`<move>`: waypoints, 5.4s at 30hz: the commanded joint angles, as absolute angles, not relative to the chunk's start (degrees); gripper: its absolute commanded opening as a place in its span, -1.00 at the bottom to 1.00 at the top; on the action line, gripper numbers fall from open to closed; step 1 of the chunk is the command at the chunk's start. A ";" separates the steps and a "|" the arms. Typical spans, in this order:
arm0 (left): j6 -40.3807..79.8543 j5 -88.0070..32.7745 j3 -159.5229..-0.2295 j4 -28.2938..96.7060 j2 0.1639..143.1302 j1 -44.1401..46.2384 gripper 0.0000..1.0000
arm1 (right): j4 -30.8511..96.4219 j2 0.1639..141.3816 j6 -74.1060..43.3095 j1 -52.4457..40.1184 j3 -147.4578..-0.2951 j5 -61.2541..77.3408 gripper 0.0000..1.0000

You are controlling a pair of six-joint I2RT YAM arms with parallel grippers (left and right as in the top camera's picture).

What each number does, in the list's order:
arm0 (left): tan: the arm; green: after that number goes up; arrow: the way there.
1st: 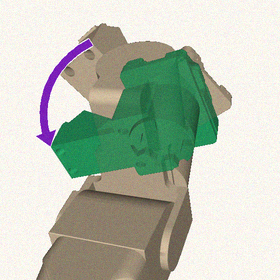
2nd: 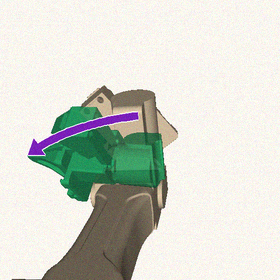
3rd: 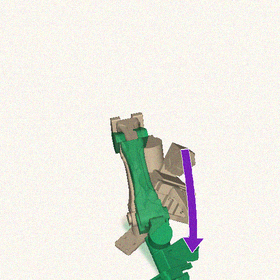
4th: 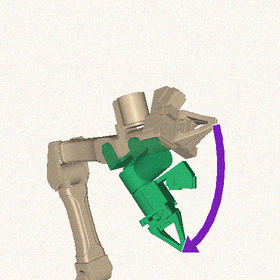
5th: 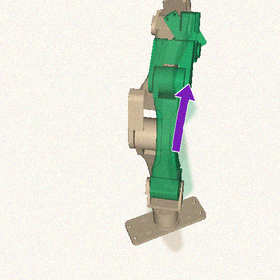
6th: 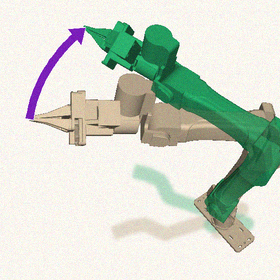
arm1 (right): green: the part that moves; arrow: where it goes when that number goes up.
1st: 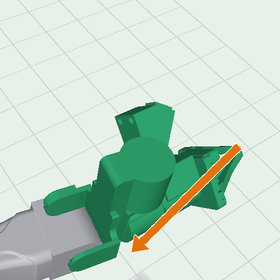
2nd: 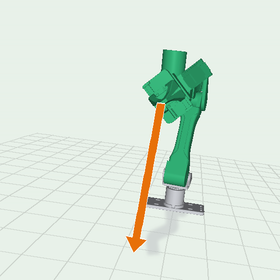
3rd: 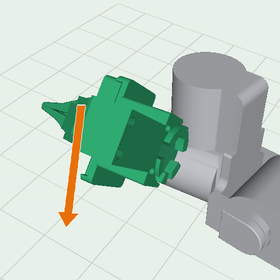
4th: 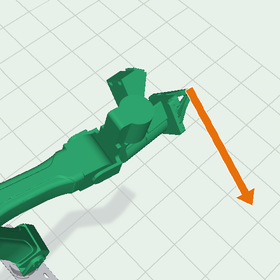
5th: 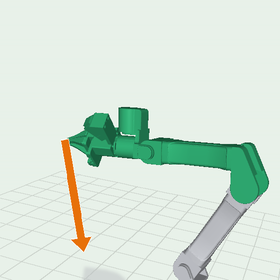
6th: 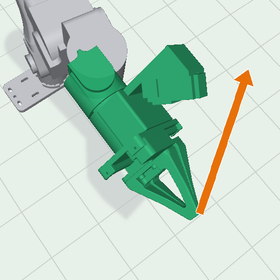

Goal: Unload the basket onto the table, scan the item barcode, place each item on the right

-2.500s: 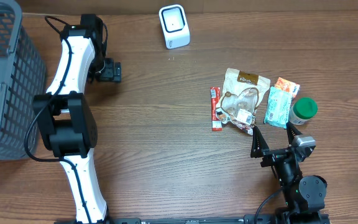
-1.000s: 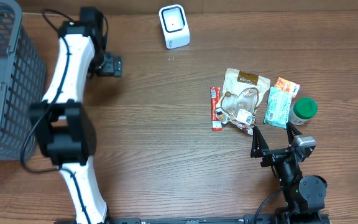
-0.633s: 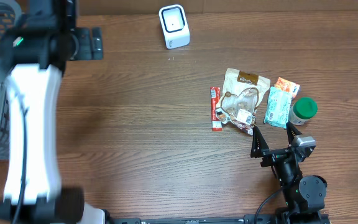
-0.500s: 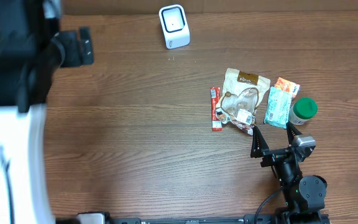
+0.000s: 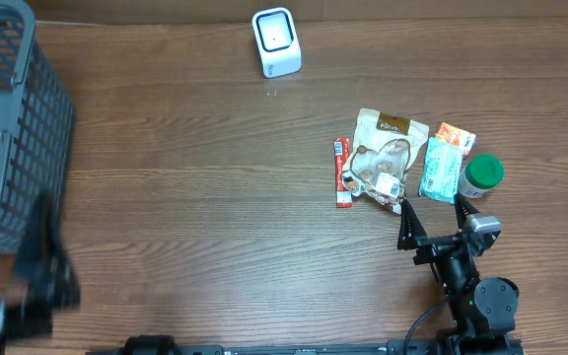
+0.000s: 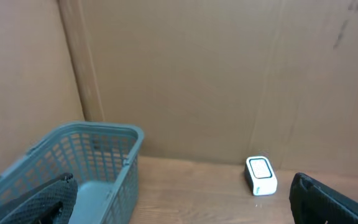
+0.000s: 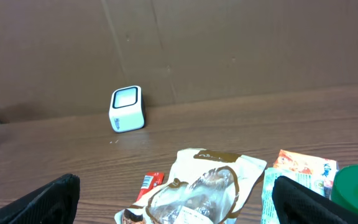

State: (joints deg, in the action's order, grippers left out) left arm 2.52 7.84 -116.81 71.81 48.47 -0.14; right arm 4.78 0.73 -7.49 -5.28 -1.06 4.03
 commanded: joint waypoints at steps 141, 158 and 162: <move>-5.15 0.16 -0.27 4.40 0.25 -3.36 0.99 | 4.58 0.16 -7.70 -5.13 -0.45 3.46 1.00; -5.15 0.16 -0.27 4.40 0.25 -3.36 0.99 | 4.60 0.16 -7.70 -5.13 -0.45 3.46 1.00; -5.15 0.16 -0.27 4.40 0.25 -3.36 0.99 | 4.58 0.16 -7.70 -5.13 -0.45 3.46 1.00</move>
State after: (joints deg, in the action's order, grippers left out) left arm -3.64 0.80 -0.49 4.49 0.86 -2.79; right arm 4.78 0.73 -7.46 -5.28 -1.06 4.03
